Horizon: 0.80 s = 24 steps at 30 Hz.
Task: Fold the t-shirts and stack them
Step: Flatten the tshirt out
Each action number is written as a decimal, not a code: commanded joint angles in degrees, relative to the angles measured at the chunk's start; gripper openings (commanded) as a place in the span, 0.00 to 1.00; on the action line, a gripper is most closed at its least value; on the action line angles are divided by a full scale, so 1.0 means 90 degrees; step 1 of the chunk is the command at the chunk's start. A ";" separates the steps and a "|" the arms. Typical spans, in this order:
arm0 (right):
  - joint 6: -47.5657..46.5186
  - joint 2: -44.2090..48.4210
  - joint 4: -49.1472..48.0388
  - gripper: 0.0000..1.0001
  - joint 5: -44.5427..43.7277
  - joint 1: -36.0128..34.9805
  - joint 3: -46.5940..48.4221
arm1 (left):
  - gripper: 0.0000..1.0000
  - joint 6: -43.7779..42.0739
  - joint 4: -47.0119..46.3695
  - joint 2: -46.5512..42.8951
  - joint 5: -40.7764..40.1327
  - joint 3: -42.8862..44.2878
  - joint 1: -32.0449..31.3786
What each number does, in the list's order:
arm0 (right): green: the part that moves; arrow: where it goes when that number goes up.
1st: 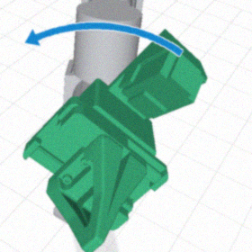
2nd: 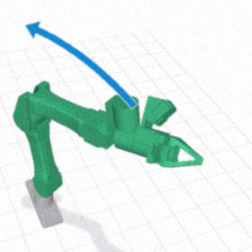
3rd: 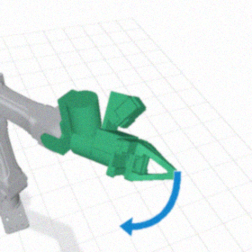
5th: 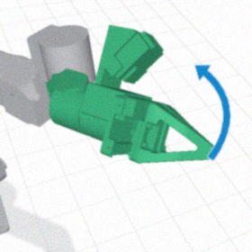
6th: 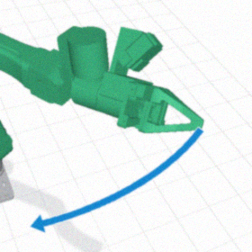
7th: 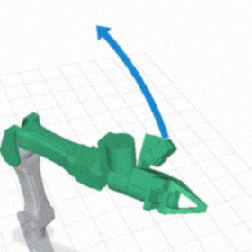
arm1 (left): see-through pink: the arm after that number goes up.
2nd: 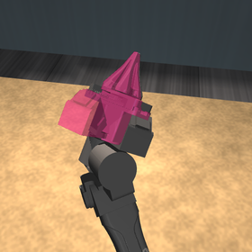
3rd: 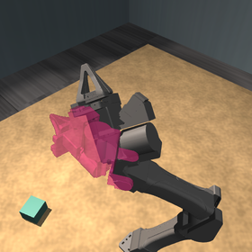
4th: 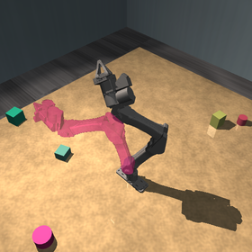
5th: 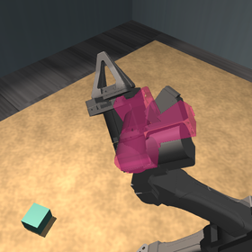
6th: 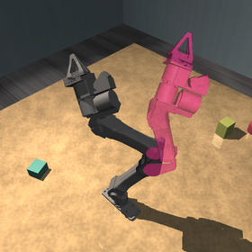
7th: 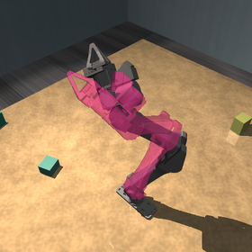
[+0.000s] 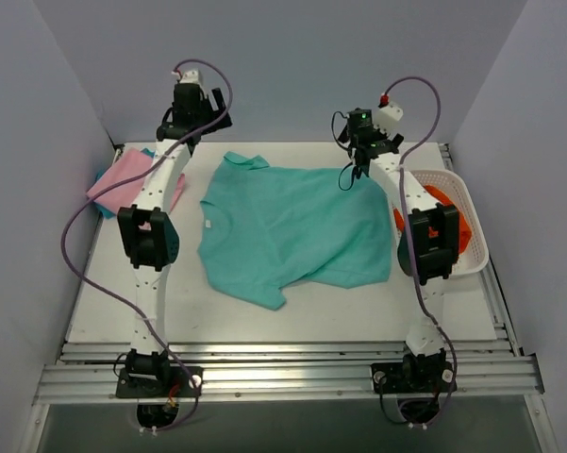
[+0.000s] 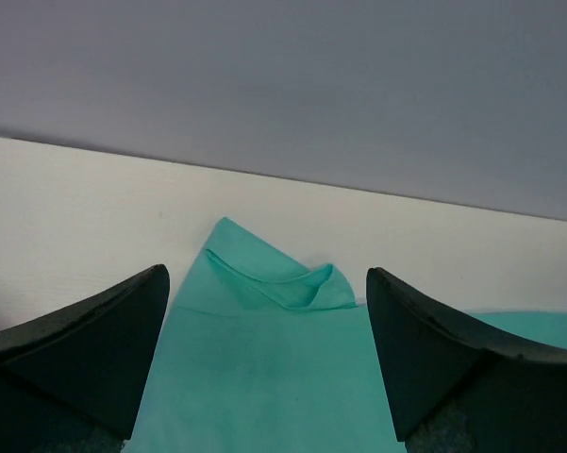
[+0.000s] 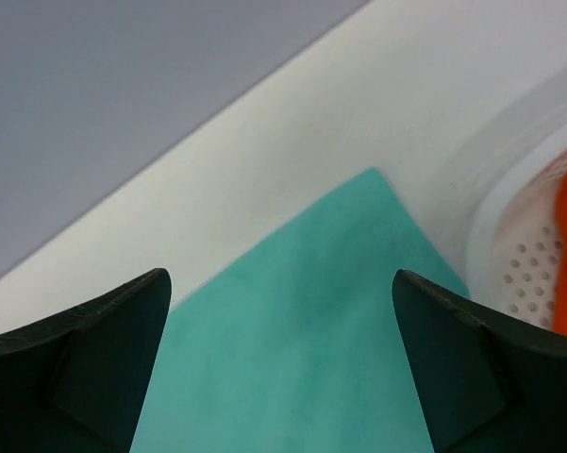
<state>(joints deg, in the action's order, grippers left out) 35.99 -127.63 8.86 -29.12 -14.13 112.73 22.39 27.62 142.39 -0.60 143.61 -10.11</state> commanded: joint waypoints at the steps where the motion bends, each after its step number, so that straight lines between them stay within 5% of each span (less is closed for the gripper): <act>1: -0.0238 0.1688 -0.0593 1.00 -0.0494 -0.0334 -0.0813 | 0.94 -0.0222 0.0106 -0.1609 -0.0916 -0.0578 -0.0155; 7: 0.0092 0.3886 -0.0926 1.00 -0.0534 -0.0880 -0.3586 | 0.94 -0.0106 -0.0988 -0.5081 -0.1368 -0.4828 -0.0477; 11: 0.0746 0.5485 -0.1627 0.99 -0.0232 -0.1183 -0.5685 | 0.94 0.0576 -0.1164 -0.6402 -0.1895 -0.7686 -0.1063; 18: 0.1753 0.6876 -0.1581 0.97 -0.0143 -0.1798 -0.7934 | 0.96 0.2217 -0.1633 -0.7412 -0.2783 -1.0386 -0.2877; 24: 0.2144 0.7872 -0.0917 0.98 -0.0455 -0.2647 -0.8531 | 0.97 0.3370 -0.1185 -0.7695 -0.2941 -1.1083 -0.3876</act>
<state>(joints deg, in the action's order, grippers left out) 51.62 -61.47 -1.54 -29.91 -34.98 36.58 44.07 17.54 77.62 -23.68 43.90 -42.44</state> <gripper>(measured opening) 0.976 0.968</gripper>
